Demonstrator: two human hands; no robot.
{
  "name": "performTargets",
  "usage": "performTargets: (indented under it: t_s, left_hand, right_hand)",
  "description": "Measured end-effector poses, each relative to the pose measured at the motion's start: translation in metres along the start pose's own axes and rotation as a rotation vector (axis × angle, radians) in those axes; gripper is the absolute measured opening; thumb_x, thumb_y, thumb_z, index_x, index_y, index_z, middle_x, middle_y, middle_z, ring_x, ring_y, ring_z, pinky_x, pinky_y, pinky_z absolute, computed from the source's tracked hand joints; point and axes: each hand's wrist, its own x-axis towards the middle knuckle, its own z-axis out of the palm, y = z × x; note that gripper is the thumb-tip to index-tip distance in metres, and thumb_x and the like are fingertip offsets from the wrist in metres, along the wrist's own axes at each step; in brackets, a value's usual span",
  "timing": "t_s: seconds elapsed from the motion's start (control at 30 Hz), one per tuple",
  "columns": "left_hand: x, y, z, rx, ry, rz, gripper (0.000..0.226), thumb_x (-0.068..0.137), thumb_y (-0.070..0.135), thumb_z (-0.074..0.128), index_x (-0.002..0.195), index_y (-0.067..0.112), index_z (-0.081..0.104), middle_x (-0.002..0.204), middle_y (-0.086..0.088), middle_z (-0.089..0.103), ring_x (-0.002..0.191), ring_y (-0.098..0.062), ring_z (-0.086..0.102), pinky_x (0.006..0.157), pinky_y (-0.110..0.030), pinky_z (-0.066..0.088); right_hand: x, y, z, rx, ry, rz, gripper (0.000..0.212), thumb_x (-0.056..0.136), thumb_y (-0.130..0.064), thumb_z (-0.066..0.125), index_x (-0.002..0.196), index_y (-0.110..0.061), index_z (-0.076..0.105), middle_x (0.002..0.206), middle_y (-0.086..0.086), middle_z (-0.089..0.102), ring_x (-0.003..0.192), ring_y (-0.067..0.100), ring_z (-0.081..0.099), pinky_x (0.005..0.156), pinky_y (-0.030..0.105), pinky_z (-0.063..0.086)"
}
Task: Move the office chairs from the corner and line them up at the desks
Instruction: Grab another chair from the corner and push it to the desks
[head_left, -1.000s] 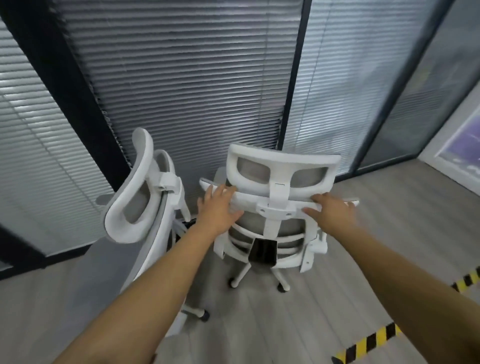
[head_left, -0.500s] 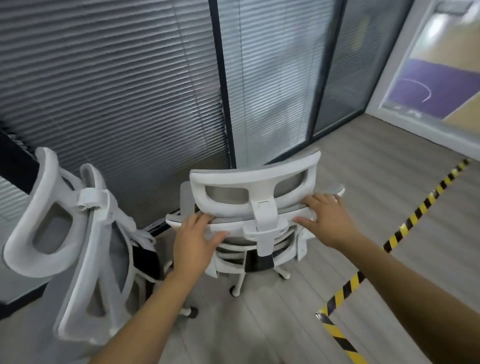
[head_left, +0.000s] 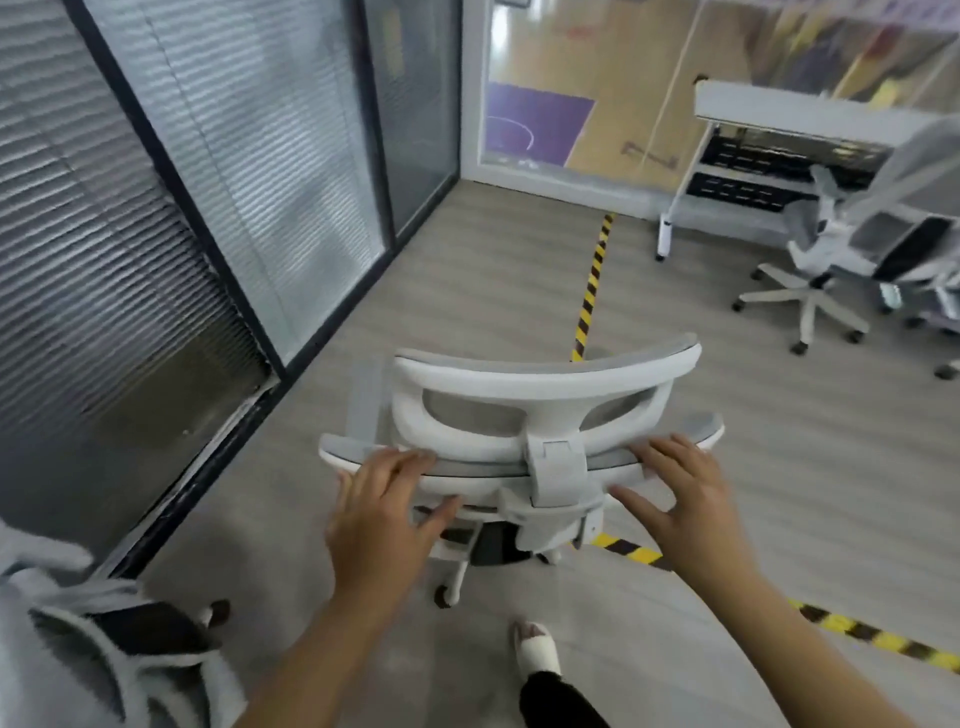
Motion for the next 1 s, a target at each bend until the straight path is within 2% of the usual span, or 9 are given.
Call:
performTargets:
  t_s: [0.17, 0.3, 0.4, 0.53, 0.67, 0.8, 0.87, 1.0]
  left_hand:
    - [0.012, 0.033, 0.026, -0.107, -0.071, 0.161, 0.052, 0.079, 0.062, 0.061, 0.115, 0.025, 0.069, 0.119, 0.006, 0.063, 0.115, -0.017, 0.055, 0.084, -0.053, 0.052]
    - [0.034, 0.076, 0.056, -0.163, -0.110, 0.251, 0.051, 0.079, 0.063, 0.059, 0.113, 0.026, 0.069, 0.118, 0.007, 0.062, 0.116, -0.016, 0.054, 0.085, -0.051, 0.052]
    - [0.055, 0.115, 0.083, -0.214, -0.144, 0.299, 0.052, 0.078, 0.065, 0.056, 0.111, 0.028, 0.069, 0.118, 0.008, 0.060, 0.115, -0.013, 0.050, 0.084, -0.049, 0.054]
    - [0.086, 0.174, 0.126, -0.285, -0.252, 0.332, 0.053, 0.077, 0.067, 0.053, 0.112, 0.030, 0.067, 0.117, 0.011, 0.058, 0.114, -0.012, 0.049, 0.087, -0.047, 0.051]
    - [0.115, 0.236, 0.176, -0.331, -0.289, 0.359, 0.052, 0.075, 0.067, 0.055, 0.110, 0.030, 0.067, 0.114, 0.015, 0.056, 0.113, -0.010, 0.048, 0.088, -0.045, 0.050]
    - [0.150, 0.292, 0.228, -0.337, -0.351, 0.396, 0.050, 0.076, 0.070, 0.061, 0.110, 0.034, 0.064, 0.118, 0.014, 0.055, 0.116, -0.013, 0.048, 0.089, -0.050, 0.050]
    - [0.171, 0.322, 0.255, -0.349, -0.376, 0.426, 0.051, 0.074, 0.068, 0.058, 0.110, 0.033, 0.064, 0.118, 0.013, 0.055, 0.117, -0.016, 0.050, 0.085, -0.045, 0.051]
    - [0.216, 0.391, 0.316, -0.368, -0.397, 0.514, 0.053, 0.073, 0.068, 0.055, 0.110, 0.031, 0.064, 0.116, 0.012, 0.054, 0.111, -0.018, 0.052, 0.073, -0.032, 0.045]
  right_hand:
    - [-0.047, 0.019, -0.030, -0.010, 0.106, 0.219, 0.051, 0.077, -0.042, 0.077, 0.114, -0.009, 0.069, 0.119, 0.005, 0.064, 0.123, 0.025, 0.046, 0.102, 0.036, 0.039]
    - [-0.063, 0.051, -0.055, -0.009, 0.168, 0.373, 0.049, 0.074, -0.034, 0.077, 0.117, -0.011, 0.069, 0.121, 0.002, 0.064, 0.128, 0.024, 0.044, 0.104, 0.027, 0.031]
    - [-0.065, 0.083, -0.074, -0.006, 0.222, 0.443, 0.050, 0.073, -0.037, 0.077, 0.117, -0.014, 0.069, 0.119, -0.002, 0.064, 0.129, 0.022, 0.043, 0.103, 0.023, 0.028]
    - [-0.059, 0.140, -0.097, -0.053, 0.276, 0.497, 0.049, 0.073, -0.035, 0.079, 0.116, -0.013, 0.070, 0.118, 0.002, 0.066, 0.126, 0.026, 0.046, 0.102, 0.030, 0.035]
    - [-0.048, 0.203, -0.116, -0.100, 0.327, 0.517, 0.049, 0.074, -0.033, 0.079, 0.118, -0.012, 0.069, 0.118, 0.004, 0.066, 0.125, 0.029, 0.046, 0.101, 0.038, 0.042]
    - [-0.031, 0.271, -0.132, -0.170, 0.411, 0.485, 0.050, 0.077, -0.045, 0.070, 0.114, -0.012, 0.070, 0.111, 0.004, 0.068, 0.119, 0.025, 0.047, 0.098, 0.046, 0.045]
    - [-0.021, 0.307, -0.138, -0.226, 0.436, 0.483, 0.051, 0.079, -0.052, 0.066, 0.113, -0.014, 0.070, 0.109, 0.003, 0.068, 0.116, 0.026, 0.050, 0.096, 0.050, 0.044]
    - [0.002, 0.381, -0.155, -0.312, 0.473, 0.505, 0.049, 0.082, -0.053, 0.059, 0.113, -0.016, 0.069, 0.108, 0.002, 0.068, 0.116, 0.030, 0.054, 0.097, 0.053, 0.041]
